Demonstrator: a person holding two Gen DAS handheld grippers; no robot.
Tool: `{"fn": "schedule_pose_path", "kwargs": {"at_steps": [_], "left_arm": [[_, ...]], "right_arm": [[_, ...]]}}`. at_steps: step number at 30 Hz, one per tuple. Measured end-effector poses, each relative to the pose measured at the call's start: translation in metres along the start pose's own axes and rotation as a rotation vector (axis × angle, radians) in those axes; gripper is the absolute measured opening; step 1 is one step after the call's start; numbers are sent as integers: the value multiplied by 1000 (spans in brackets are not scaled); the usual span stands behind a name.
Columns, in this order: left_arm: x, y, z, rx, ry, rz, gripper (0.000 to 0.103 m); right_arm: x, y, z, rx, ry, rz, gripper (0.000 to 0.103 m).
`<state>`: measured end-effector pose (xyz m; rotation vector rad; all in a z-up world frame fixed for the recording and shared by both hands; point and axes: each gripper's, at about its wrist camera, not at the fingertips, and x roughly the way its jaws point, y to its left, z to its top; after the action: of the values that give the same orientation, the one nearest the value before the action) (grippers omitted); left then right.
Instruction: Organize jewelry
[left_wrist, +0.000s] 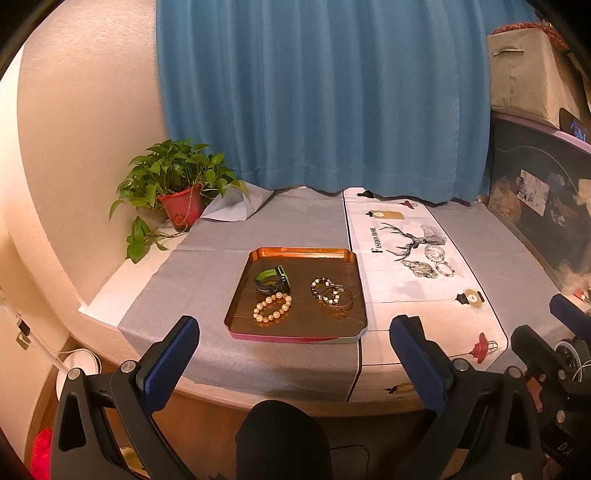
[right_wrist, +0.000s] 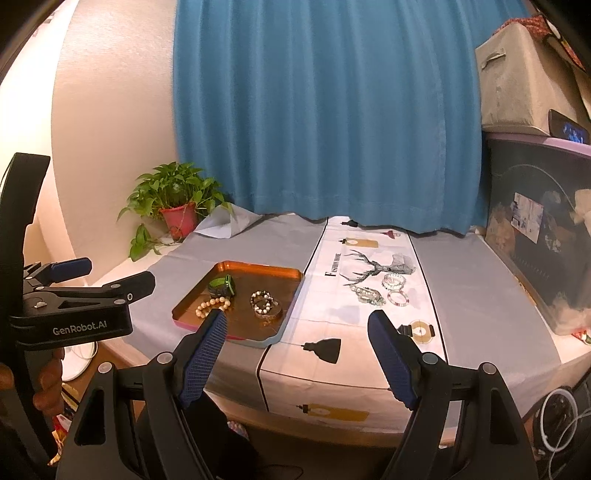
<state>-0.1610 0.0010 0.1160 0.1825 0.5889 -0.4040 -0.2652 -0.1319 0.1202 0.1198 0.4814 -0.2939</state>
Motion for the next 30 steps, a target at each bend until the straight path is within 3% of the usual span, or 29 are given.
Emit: {"fn": "schedule_pose_path", "kwargs": {"at_steps": [17,25,30], "left_arm": [[46,-17,6,24,62,2,102],[110,-59,19,55,155,-35,102],[170,-94,38,57,230,-93,102]], "right_arm": [[38,-51,-12,96,54,-52,79],[84,-118,-20,182,123,-160,79],[126,-164,-17,195,166,-235,79]]}}
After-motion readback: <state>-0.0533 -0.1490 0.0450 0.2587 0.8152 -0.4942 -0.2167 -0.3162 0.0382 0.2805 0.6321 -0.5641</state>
